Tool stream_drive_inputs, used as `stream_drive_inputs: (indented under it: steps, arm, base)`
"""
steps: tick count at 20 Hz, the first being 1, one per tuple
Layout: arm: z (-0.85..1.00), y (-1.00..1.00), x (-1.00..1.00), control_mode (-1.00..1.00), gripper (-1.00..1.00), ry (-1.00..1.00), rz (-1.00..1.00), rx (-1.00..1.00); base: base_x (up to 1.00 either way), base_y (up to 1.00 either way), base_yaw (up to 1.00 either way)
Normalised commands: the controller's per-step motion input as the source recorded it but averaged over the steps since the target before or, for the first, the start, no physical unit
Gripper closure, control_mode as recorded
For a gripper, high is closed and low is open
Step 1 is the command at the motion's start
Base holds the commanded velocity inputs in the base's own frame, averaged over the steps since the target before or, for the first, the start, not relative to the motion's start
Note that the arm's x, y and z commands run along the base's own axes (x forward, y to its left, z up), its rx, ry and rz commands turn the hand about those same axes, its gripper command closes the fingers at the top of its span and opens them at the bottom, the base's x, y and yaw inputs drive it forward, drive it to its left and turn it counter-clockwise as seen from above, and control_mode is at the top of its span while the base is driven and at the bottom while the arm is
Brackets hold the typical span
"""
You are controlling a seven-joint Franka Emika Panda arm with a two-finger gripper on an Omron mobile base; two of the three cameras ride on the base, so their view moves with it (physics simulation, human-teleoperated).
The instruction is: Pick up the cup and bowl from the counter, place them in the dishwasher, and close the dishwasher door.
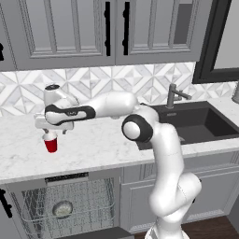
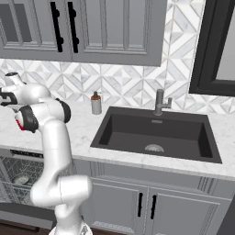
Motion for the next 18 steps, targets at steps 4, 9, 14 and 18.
stream_drive_inputs:
  steps: [4, 9, 14, 18]
  arm:
    - [-0.1, 0.0, 0.08, -1.0, -1.0, 0.0, 0.01, 0.0]
    - [-0.21, 0.05, 0.25, -1.0, -1.0, 0.0, 0.01, 0.0]
    - [-0.36, 0.08, 0.2, -1.0, -1.0, 0.0, 0.0, 0.0]
    - [-0.23, 0.02, 0.0, -1.0, -1.0, 0.0, 0.0, 0.0]
  base:
    - [0.0, 0.0, 0.0]
    - [0.0, 0.0, 0.0]
    - [0.0, 0.0, 0.0]
    - [0.0, 0.0, 0.0]
